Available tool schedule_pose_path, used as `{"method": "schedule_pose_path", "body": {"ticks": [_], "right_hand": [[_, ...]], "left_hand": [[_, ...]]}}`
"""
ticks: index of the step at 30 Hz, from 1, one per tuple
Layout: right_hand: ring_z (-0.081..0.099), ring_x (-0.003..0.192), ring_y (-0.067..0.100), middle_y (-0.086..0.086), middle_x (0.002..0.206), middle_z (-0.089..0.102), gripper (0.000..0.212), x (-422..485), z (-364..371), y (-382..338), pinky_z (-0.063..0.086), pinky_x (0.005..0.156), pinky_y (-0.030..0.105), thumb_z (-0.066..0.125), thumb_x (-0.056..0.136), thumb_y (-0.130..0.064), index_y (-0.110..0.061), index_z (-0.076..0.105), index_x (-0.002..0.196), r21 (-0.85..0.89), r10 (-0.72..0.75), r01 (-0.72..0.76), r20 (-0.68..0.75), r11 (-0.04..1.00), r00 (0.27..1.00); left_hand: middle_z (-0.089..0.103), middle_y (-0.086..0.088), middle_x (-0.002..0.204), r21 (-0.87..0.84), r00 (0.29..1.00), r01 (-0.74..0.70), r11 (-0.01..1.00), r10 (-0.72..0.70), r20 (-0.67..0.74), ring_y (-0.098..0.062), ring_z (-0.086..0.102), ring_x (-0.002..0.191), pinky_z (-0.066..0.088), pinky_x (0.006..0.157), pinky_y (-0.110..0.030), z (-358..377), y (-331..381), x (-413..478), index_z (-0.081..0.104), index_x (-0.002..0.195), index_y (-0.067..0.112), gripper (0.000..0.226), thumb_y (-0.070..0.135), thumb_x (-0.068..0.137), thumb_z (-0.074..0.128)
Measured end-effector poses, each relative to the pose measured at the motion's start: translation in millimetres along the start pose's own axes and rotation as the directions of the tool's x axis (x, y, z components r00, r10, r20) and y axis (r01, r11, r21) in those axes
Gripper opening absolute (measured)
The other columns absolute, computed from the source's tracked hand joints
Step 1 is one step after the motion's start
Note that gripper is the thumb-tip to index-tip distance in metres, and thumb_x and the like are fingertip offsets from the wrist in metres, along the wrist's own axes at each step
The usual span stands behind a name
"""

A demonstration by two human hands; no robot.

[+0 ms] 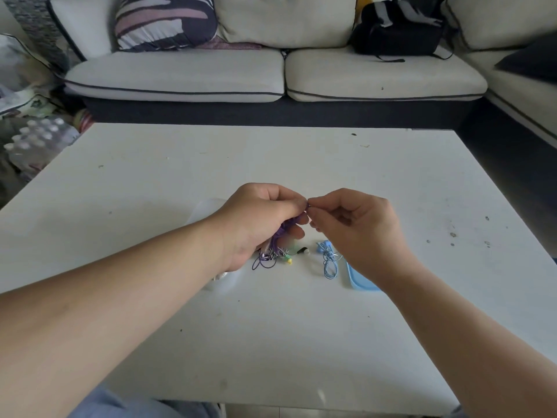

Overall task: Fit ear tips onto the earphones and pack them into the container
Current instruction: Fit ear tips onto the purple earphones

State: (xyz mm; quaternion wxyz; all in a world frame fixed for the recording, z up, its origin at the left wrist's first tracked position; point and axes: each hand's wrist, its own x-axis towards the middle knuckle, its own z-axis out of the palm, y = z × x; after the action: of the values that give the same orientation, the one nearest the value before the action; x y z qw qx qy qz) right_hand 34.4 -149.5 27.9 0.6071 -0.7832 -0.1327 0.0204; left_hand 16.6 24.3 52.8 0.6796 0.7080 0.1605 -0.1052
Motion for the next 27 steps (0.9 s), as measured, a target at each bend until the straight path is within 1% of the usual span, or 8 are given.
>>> {"method": "schedule_pose_path", "body": {"ticks": [6, 9, 13, 17, 21, 23, 24, 27], "right_hand": [[0.074, 0.078, 0.022, -0.001, 0.082, 0.078, 0.023, 10.5, 13.8, 6.6, 0.060, 0.082, 0.049, 0.076, 0.091, -0.009, -0.025, 0.076, 0.107, 0.010, 0.057, -0.058, 0.051, 0.998, 0.997], [0.072, 0.075, 0.023, 0.001, 0.082, 0.076, 0.031, 16.1, 32.3, 9.6, 0.061, 0.075, 0.038, 0.072, 0.093, -0.011, -0.027, 0.070, 0.120, -0.036, 0.081, -0.078, 0.105, 0.996, 0.991], [0.070, 0.079, 0.028, 0.006, 0.085, 0.075, 0.024, 17.1, 66.3, 12.1, 0.059, 0.068, 0.035, 0.067, 0.095, -0.015, -0.026, 0.071, 0.116, -0.079, 0.157, -0.147, 0.156, 0.986, 0.975], [0.069, 0.062, 0.006, 0.003, 0.085, 0.077, 0.018, 19.0, 89.8, 12.4, 0.055, 0.060, 0.016, 0.064, 0.097, -0.013, -0.023, 0.074, 0.108, -0.106, 0.183, -0.164, 0.203, 0.981, 0.962], [0.072, 0.068, 0.015, 0.002, 0.083, 0.078, 0.017, 25.1, 94.6, 17.5, 0.064, 0.075, 0.045, 0.062, 0.097, -0.011, -0.019, 0.075, 0.105, -0.042, 0.261, -0.257, 0.194, 0.965, 0.946], [0.073, 0.068, 0.017, 0.003, 0.081, 0.078, 0.017, 28.0, 93.0, 20.5, 0.064, 0.076, 0.049, 0.062, 0.096, -0.010, -0.018, 0.076, 0.103, -0.015, 0.293, -0.295, 0.174, 0.955, 0.940], [0.073, 0.068, 0.017, 0.004, 0.081, 0.078, 0.017, 29.6, 92.1, 21.9, 0.064, 0.076, 0.048, 0.062, 0.096, -0.009, -0.018, 0.076, 0.101, 0.001, 0.306, -0.311, 0.164, 0.951, 0.938], [0.073, 0.070, 0.019, 0.005, 0.081, 0.077, 0.015, 31.7, 88.1, 22.2, 0.065, 0.073, 0.041, 0.063, 0.096, -0.009, -0.017, 0.076, 0.099, 0.041, 0.331, -0.341, 0.154, 0.939, 0.931]], "left_hand": [[0.075, -0.011, 0.082, 0.066, 0.999, -0.006, 0.998, 0.009, -0.046, -0.019, 0.067, 0.063, 0.046, 0.053, -0.027, -13.9, -2.8, 5.6, 0.078, 0.098, 0.006, 0.011, 0.014, 0.096, 0.071], [0.074, -0.010, 0.080, 0.080, 0.991, -0.004, 0.997, 0.014, -0.135, -0.018, 0.066, 0.060, 0.046, 0.047, -0.025, -36.1, -5.2, 9.3, 0.078, 0.094, 0.007, 0.011, 0.010, 0.097, 0.068], [0.072, -0.013, 0.078, 0.105, 0.965, 0.089, 0.991, -0.059, -0.255, -0.022, 0.062, 0.057, 0.043, 0.047, -0.026, -76.3, -22.8, 17.4, 0.075, 0.096, 0.005, 0.009, 0.009, 0.096, 0.067], [0.068, -0.014, 0.070, 0.191, 0.957, 0.167, 0.967, -0.113, -0.267, -0.025, 0.056, 0.055, 0.041, 0.052, -0.029, -96.9, -39.2, 29.9, 0.073, 0.099, 0.005, 0.016, -0.001, 0.085, 0.068], [0.067, -0.006, 0.076, 0.339, 0.969, 0.086, 0.937, 0.000, -0.246, -0.021, 0.059, 0.058, 0.044, 0.048, -0.024, -100.7, -45.8, 46.3, 0.070, 0.102, 0.007, 0.025, -0.010, 0.085, 0.062], [0.073, -0.004, 0.093, 0.440, 0.975, 0.034, 0.897, 0.067, -0.212, -0.012, 0.066, 0.071, 0.051, 0.056, -0.017, -100.2, -50.2, 52.5, 0.064, 0.108, 0.013, 0.026, -0.006, 0.090, 0.063], [0.074, -0.005, 0.104, 0.502, 0.977, 0.018, 0.865, 0.093, -0.194, -0.012, 0.070, 0.082, 0.055, 0.068, -0.016, -100.6, -53.5, 56.0, 0.060, 0.111, 0.019, 0.029, -0.002, 0.091, 0.065], [0.068, -0.009, 0.119, 0.727, 0.965, -0.021, 0.686, 0.204, -0.164, -0.025, 0.067, 0.105, 0.054, 0.097, -0.037, -101.4, -55.1, 57.6, 0.061, 0.110, 0.018, 0.026, 0.013, 0.088, 0.074]]}}
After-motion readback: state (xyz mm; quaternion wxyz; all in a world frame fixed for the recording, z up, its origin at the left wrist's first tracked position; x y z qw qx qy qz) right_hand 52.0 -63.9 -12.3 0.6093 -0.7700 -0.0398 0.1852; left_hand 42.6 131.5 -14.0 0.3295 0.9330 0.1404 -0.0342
